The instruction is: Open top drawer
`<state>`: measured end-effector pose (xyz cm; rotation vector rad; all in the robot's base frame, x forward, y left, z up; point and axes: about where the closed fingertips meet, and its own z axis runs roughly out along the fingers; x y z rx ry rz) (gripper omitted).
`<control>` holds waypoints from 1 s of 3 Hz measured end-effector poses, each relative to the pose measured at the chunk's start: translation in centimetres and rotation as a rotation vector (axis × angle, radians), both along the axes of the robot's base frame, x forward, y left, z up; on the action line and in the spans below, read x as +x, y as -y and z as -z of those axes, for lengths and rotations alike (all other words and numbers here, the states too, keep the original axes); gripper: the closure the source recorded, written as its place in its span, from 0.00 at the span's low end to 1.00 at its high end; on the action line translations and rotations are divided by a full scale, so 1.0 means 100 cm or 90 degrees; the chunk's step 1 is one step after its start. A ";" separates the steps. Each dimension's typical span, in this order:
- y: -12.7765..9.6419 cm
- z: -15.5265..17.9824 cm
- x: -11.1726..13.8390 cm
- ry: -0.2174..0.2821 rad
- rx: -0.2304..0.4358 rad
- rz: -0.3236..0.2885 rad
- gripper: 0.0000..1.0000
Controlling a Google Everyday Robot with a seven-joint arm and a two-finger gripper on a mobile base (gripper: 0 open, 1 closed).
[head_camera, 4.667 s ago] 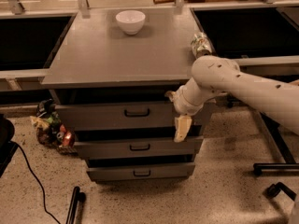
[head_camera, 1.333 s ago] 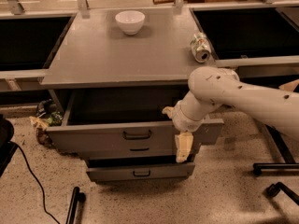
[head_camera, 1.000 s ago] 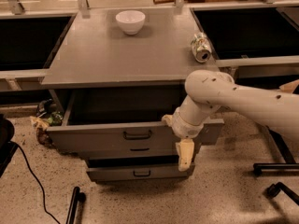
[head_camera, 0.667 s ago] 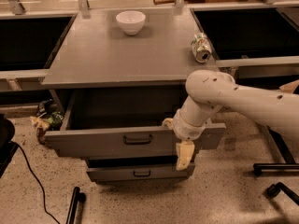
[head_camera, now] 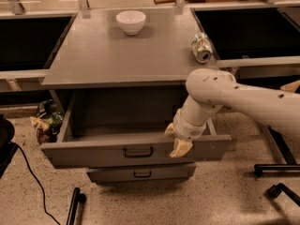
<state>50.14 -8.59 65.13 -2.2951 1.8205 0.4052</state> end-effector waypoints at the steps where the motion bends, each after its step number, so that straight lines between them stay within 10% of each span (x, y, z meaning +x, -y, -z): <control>1: 0.005 -0.007 -0.010 -0.008 -0.009 0.003 0.89; 3: 0.012 -0.014 -0.035 -0.037 -0.003 0.023 1.00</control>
Offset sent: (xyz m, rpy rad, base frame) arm -0.0903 -0.0583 0.0822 -0.1209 0.1145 -0.0742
